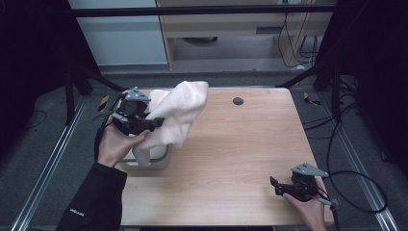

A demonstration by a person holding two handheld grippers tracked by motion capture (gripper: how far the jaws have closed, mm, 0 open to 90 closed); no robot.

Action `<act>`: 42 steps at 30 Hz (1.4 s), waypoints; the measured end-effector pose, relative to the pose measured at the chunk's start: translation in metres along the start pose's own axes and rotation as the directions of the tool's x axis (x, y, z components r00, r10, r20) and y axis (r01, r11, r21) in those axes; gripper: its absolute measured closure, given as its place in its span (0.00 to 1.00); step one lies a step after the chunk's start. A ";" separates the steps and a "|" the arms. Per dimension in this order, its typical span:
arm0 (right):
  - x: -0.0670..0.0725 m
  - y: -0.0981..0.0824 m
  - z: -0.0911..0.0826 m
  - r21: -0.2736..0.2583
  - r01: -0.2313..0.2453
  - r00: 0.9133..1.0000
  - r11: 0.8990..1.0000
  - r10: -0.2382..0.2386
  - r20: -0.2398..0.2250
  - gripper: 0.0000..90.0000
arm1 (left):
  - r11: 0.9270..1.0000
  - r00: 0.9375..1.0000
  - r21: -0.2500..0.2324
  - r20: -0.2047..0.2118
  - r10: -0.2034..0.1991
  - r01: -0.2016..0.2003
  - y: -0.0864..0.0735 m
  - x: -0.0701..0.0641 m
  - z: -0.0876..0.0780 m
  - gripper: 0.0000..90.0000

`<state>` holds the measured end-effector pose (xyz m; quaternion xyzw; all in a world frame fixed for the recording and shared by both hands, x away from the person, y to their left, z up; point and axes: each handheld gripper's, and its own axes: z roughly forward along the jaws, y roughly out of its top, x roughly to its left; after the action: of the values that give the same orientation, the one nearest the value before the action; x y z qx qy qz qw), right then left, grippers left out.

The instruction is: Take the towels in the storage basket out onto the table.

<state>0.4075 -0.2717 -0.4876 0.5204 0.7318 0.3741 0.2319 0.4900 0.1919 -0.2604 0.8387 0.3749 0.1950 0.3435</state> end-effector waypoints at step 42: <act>0.001 0.000 -0.001 -0.004 0.007 1.000 1.000 -0.007 -0.008 0.09 | 0.994 0.986 0.026 0.131 0.100 -0.104 0.024 -0.065 0.052 0.75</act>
<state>0.4067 -0.2715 -0.4867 0.5159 0.7336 0.3769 0.2314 0.4903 0.1085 -0.2838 0.8732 0.3115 0.1513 0.3428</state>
